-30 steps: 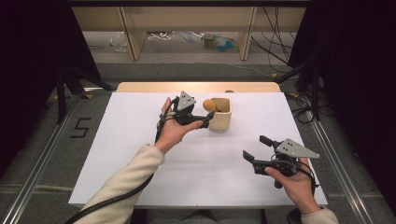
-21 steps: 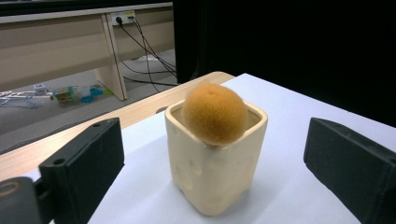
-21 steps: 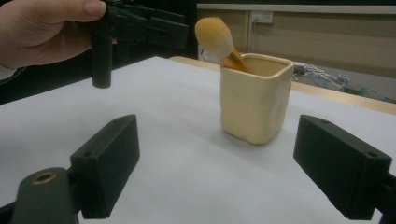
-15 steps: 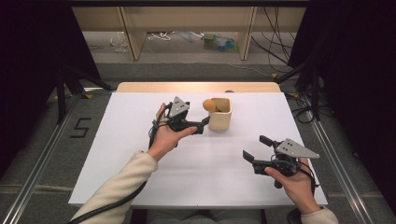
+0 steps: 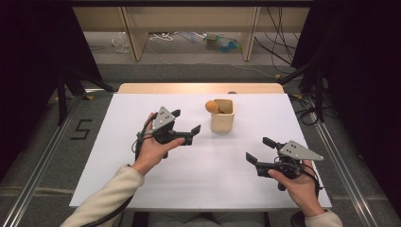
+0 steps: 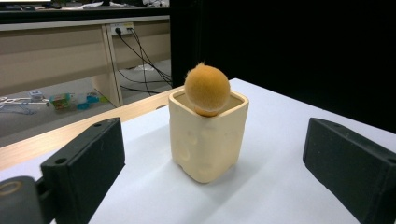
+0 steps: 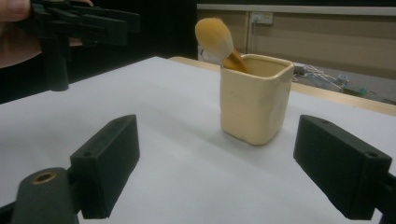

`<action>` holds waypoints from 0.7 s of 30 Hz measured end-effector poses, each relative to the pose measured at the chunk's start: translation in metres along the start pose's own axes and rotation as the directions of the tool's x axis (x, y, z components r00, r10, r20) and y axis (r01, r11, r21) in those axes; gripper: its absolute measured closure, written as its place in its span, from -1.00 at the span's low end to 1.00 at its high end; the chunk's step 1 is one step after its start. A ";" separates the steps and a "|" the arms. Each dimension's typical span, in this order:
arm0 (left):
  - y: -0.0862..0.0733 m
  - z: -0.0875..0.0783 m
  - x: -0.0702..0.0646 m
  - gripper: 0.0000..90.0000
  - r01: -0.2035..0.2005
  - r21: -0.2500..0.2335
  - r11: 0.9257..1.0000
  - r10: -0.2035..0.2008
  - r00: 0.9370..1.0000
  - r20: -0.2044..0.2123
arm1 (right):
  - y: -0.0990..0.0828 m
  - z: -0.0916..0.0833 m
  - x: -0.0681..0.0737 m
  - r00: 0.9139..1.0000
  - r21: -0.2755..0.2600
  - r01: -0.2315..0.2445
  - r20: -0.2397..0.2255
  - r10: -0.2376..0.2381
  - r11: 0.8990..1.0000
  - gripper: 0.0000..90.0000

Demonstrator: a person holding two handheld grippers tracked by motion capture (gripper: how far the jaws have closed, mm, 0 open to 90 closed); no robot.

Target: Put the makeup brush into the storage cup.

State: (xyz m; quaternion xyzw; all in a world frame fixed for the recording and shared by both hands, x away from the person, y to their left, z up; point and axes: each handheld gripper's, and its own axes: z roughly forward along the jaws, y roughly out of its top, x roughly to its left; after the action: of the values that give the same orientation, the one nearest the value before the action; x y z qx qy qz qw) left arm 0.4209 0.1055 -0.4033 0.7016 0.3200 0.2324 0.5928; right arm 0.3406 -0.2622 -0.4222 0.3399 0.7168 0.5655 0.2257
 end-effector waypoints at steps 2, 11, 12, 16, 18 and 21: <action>-0.001 -0.008 0.000 -0.87 0.000 -0.010 1.000 0.000 1.000 0.004 | 0.000 0.000 0.000 1.000 -0.004 0.004 0.000 -0.004 1.000 -0.66; -0.004 -0.040 0.005 -0.86 -0.011 -0.031 0.999 0.011 1.000 -0.001 | 0.000 0.000 0.001 1.000 0.010 0.009 0.002 -0.009 1.000 -0.66; -0.005 -0.043 0.006 -0.86 -0.013 -0.033 0.999 0.013 1.000 0.001 | 0.000 0.001 0.000 1.000 -0.004 0.011 0.003 -0.011 1.000 -0.66; -0.008 -0.057 0.011 -0.86 -0.011 -0.041 0.999 0.010 1.000 -0.019 | 0.000 0.000 0.001 1.000 -0.005 0.017 0.011 -0.017 1.000 -0.66; -0.009 -0.065 0.012 -0.86 -0.017 -0.045 0.999 0.015 0.999 -0.030 | 0.000 0.001 0.001 1.000 -0.004 0.010 0.000 -0.010 1.000 -0.66; -0.010 -0.075 0.014 -0.86 -0.016 -0.056 0.998 0.015 0.999 -0.033 | 0.000 0.001 0.000 1.000 -0.004 0.010 0.004 -0.010 1.000 -0.66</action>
State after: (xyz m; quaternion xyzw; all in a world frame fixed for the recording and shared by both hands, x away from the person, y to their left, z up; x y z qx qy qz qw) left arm 0.3763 0.1676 -0.4001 0.6832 0.3176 0.2574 0.6050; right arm 0.3409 -0.2616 -0.4221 0.3369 0.7168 0.5653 0.2306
